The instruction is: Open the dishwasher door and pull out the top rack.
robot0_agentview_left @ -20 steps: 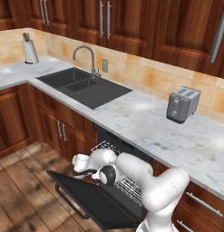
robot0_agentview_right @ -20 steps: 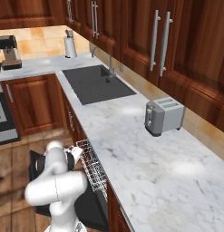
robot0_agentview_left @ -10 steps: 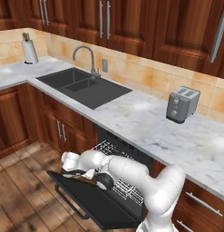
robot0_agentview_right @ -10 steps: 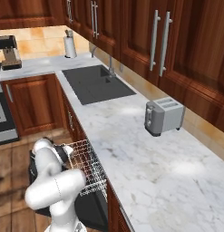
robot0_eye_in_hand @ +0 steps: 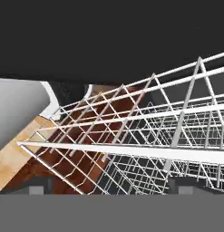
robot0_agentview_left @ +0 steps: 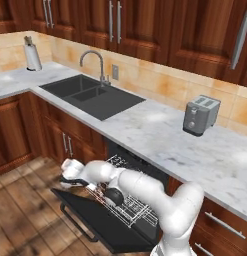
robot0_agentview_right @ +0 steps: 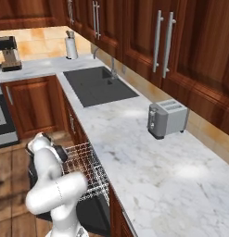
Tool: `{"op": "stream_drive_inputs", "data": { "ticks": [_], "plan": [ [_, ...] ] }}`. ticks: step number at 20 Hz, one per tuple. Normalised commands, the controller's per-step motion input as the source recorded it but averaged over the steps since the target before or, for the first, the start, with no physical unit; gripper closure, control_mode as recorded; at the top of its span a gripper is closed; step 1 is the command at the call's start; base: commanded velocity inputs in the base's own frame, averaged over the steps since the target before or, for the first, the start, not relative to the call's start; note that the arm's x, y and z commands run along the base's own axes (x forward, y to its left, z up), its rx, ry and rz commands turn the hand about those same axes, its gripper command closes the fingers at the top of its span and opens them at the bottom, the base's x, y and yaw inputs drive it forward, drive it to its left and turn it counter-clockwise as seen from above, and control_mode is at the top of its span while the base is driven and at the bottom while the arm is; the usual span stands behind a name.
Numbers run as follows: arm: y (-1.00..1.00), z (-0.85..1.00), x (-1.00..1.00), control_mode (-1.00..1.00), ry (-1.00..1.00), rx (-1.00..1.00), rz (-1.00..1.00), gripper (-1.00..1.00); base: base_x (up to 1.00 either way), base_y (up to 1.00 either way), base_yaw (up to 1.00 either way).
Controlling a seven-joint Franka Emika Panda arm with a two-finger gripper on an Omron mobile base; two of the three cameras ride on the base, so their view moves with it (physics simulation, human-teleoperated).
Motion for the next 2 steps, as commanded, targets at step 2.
{"op": "stream_drive_inputs", "data": {
  "ticks": [2],
  "plan": [
    [0.01, -0.37, -0.69, -1.0, 0.2, 0.68, 0.35, -1.0, 0.0, 0.0, 0.0]
  ]
}}
